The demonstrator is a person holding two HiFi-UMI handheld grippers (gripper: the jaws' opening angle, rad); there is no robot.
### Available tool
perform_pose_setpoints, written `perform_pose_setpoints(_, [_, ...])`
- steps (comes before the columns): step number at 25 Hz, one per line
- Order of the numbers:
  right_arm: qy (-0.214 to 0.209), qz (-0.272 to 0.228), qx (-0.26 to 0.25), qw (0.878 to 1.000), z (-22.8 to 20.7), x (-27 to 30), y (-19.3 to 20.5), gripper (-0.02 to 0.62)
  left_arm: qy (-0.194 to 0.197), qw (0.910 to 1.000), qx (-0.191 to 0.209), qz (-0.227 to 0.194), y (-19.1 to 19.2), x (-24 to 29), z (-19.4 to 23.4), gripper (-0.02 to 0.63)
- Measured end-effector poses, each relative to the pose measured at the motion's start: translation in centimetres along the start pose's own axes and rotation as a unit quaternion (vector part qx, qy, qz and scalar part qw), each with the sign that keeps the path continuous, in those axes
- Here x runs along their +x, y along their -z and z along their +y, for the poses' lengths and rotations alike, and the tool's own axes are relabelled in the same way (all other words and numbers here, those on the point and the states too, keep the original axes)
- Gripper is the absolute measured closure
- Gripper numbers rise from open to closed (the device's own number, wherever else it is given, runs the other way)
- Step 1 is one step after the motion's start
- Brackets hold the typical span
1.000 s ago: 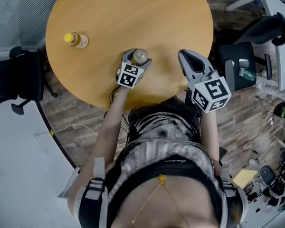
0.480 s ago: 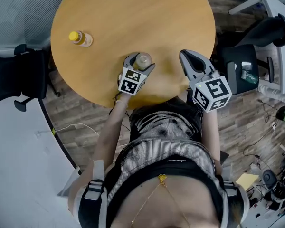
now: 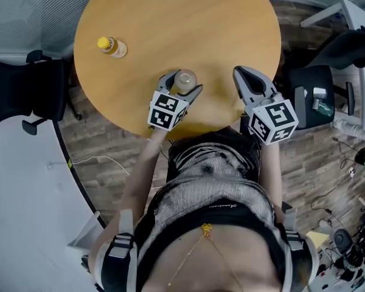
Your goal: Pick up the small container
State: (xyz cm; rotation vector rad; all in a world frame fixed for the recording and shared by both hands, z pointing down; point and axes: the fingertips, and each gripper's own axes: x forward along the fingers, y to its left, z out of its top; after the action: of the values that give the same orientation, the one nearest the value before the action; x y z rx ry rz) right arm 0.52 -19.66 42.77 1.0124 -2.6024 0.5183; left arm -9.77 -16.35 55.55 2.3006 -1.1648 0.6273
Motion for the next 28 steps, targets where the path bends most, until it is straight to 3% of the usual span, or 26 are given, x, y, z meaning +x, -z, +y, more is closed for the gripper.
perform_pose_setpoints(12, [-0.022, -0.008, -0.001, 1.000, 0.6, 0.6, -0.6, 0.571, -0.002, 0.9994, 0.000, -0.034, -5.5, -3.8, -1.6, 0.252])
perform_pose_setpoints(28, [-0.034, -0.014, -0.001, 0.999, 0.7, 1.9, -1.3, 0.571, -0.017, 0.9991, 0.009, -0.038, -7.2, -6.2, -1.3, 0.252])
